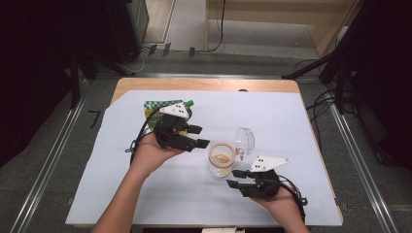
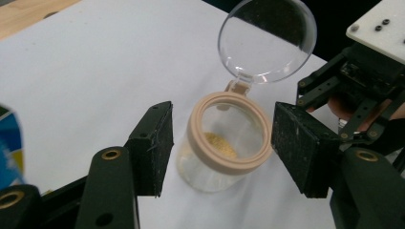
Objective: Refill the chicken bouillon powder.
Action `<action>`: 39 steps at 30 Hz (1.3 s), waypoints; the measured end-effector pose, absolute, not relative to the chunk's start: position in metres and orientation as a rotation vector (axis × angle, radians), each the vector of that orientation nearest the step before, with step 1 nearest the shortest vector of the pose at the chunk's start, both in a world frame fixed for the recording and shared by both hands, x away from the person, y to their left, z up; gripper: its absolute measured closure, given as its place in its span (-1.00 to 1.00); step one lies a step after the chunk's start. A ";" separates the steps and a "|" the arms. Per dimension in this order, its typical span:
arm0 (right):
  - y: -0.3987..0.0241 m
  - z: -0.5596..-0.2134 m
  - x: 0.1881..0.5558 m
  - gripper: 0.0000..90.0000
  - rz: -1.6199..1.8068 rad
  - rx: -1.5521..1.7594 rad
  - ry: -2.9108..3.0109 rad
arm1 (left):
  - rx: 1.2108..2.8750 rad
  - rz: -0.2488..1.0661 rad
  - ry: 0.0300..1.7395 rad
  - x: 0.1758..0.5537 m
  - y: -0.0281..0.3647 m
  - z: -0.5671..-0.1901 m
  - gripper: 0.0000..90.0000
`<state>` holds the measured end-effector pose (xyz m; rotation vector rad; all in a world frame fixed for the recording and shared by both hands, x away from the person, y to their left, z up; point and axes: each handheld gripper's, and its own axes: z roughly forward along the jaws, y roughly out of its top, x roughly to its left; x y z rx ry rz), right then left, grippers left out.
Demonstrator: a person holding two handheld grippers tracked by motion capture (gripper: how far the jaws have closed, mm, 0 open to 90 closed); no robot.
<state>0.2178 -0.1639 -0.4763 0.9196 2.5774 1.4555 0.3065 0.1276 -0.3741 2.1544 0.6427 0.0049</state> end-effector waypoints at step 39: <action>-0.113 -0.489 0.213 0.00 1.444 0.720 2.746 | 2.012 0.083 0.980 0.312 0.267 -0.379 -0.05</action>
